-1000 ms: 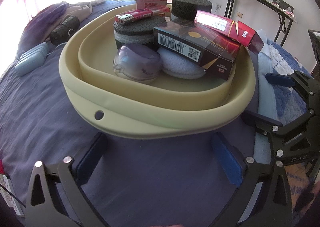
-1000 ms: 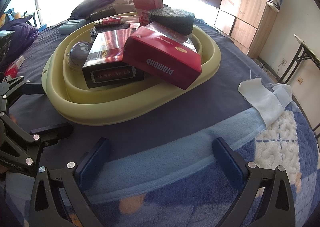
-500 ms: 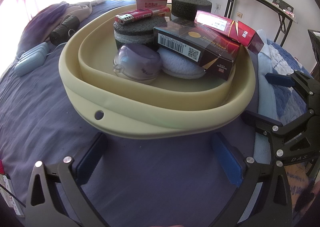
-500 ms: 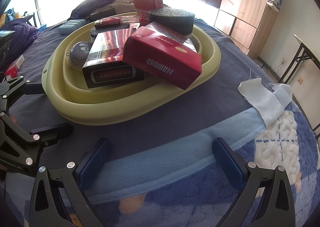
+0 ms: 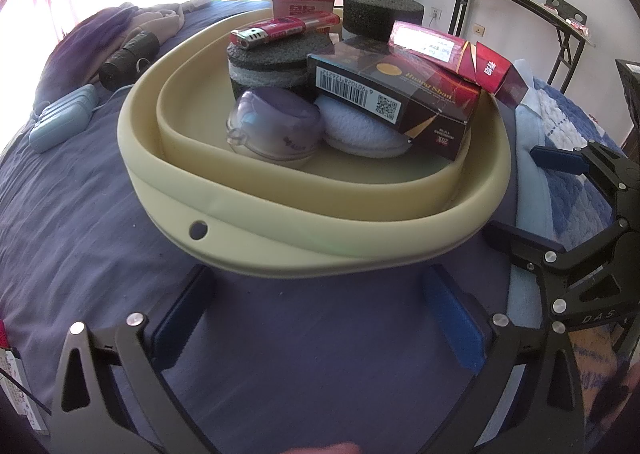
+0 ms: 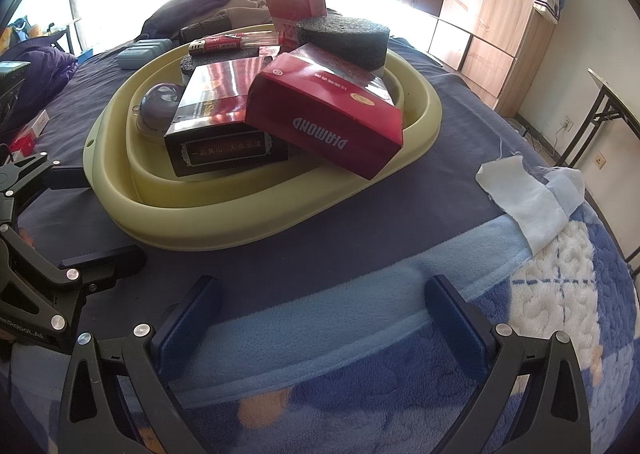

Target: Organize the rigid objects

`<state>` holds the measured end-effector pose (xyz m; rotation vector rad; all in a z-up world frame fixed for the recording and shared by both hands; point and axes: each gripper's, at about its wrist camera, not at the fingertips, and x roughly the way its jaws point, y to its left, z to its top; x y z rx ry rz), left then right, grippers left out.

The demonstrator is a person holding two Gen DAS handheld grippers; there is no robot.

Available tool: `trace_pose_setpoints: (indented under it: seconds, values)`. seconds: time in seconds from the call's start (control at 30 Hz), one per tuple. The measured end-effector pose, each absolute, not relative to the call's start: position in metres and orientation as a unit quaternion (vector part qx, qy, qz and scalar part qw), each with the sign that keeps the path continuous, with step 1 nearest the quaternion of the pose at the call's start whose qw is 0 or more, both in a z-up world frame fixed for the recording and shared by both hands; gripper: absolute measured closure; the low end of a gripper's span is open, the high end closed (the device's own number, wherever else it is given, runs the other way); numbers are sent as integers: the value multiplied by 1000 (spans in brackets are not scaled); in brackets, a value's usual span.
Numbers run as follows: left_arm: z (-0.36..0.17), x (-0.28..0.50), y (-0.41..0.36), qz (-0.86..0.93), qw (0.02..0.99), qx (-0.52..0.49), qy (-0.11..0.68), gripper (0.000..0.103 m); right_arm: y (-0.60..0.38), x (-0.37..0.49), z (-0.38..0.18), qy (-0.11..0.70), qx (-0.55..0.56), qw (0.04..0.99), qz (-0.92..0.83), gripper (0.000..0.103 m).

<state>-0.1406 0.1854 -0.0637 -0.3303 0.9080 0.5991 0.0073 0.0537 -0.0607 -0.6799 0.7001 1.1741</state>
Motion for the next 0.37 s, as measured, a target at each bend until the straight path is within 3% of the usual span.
trace_pose_setpoints:
  seconds: [0.37]
  values:
    - [-64, -140, 185, 284, 843, -156, 430, 0, 54, 7, -61, 317, -308, 723, 532, 0]
